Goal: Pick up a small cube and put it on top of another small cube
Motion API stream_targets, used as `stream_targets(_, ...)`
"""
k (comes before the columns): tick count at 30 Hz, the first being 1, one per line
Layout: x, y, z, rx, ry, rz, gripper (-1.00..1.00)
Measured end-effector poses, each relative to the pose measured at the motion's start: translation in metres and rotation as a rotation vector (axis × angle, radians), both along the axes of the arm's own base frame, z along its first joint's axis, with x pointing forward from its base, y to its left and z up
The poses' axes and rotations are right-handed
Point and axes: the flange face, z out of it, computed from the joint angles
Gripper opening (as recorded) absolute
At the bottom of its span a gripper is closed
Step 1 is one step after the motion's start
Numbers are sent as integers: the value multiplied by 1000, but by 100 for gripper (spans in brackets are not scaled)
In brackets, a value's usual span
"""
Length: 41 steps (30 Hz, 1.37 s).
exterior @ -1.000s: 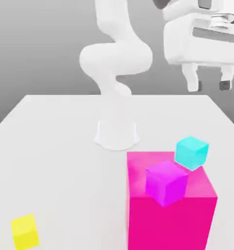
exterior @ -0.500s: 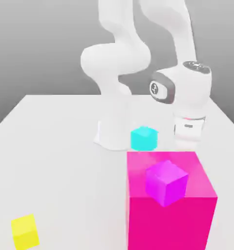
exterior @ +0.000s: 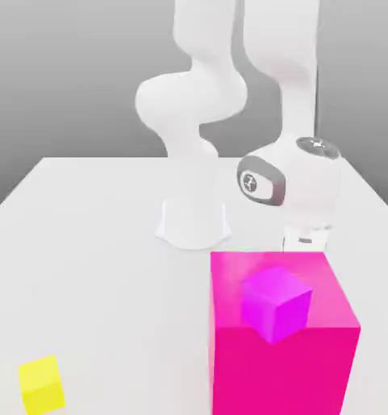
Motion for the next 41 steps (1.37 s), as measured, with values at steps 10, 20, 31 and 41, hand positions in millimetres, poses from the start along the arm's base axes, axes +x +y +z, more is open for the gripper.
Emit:
stream_targets(10,22,32,67,54,-22,-167,-100)
stream_targets(20,113,77,141,99,40,-502,-100)
stream_targets(31,258,-79,272,27,17,-710,-100)
stream_targets(41,271,-107,248,8,5,-735,100)
